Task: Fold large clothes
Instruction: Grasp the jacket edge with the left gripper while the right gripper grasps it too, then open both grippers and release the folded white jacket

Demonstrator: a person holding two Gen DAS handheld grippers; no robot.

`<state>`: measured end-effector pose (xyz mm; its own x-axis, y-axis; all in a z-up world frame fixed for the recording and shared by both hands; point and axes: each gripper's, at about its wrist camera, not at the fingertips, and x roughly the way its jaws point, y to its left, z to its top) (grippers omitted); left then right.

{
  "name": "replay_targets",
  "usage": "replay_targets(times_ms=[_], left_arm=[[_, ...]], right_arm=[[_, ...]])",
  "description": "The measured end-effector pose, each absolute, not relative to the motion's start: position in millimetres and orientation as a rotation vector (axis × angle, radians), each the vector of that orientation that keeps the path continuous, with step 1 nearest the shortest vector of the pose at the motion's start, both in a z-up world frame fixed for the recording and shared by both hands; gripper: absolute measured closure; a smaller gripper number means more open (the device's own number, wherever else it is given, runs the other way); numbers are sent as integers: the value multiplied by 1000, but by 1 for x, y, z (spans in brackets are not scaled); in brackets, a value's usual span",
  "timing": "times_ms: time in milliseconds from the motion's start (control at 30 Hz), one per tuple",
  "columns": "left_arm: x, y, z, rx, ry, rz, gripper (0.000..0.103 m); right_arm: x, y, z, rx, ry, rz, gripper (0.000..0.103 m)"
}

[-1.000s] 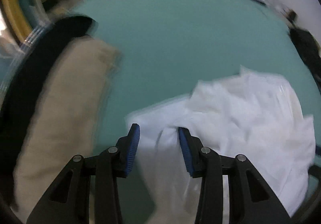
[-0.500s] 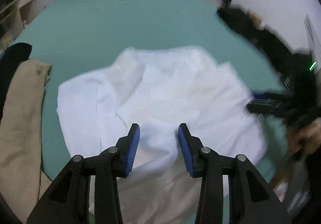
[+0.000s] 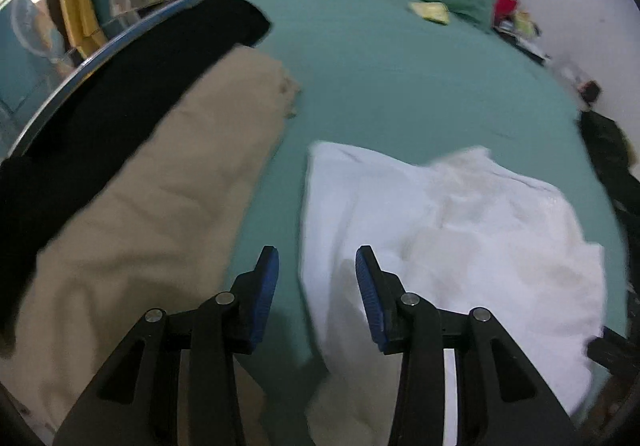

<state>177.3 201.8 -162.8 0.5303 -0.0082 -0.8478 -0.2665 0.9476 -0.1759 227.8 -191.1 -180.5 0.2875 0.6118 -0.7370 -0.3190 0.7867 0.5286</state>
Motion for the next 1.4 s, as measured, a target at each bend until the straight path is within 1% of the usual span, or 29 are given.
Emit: replay_targets(times_ms=[100,200,233,267,300,333,367,400,433,500,533,700,867,900,1067,1133,1167,1200,1267,1367,1400], left_arm=[[155,201,-170,-398,1055,87,61],[137,198,-180,-414,1095,94,60],[134,198,-182,-420,1110,87,55],[128,194,-185,-420,1122,70,53],[125,190,-186,-405,1126,63,53],[123,189,-185,-391,1127,62,53],[124,190,-187,-399,1129,56,53],[126,189,-189,-418,1131,45,53],[129,187,-192,-426,1132,37,53],[120,183,-192,-423,1132,31,53],[132,176,-191,-421,1134,26,53],[116,151,-179,-416,1127,-43,53],[90,128,-160,-415,1080,-117,53],[87,122,-158,-408,1079,-132,51],[82,97,-146,-400,1060,-193,49],[74,90,-142,-390,1051,-216,41],[79,85,-143,-386,1056,-221,40],[92,73,-146,-378,1070,-225,38],[97,58,-158,-344,1126,-243,37],[98,36,-171,-227,1176,-250,37],[98,29,-172,-192,1180,-243,36]], right_arm=[[225,-189,-190,363,1155,677,24],[221,-188,-196,402,1166,697,24],[221,-186,-198,423,1172,706,26],[220,-184,-200,434,1178,709,32],[219,-182,-202,437,1186,702,50],[219,-181,-203,436,1193,690,60],[218,-182,-202,437,1192,687,64],[217,-181,-199,431,1192,690,72],[214,-181,-195,412,1186,685,76],[211,-180,-187,372,1189,677,78],[209,-181,-183,355,1186,666,78],[193,-196,-169,298,1201,613,79],[170,-229,-161,273,1201,540,79],[164,-238,-160,269,1199,521,79],[148,-262,-160,244,1194,467,78],[146,-261,-164,203,1196,456,73],[145,-259,-166,179,1196,447,72],[145,-257,-168,155,1195,439,68],[144,-256,-168,132,1182,435,62],[145,-258,-168,112,1173,446,60],[146,-259,-168,113,1176,449,57]])
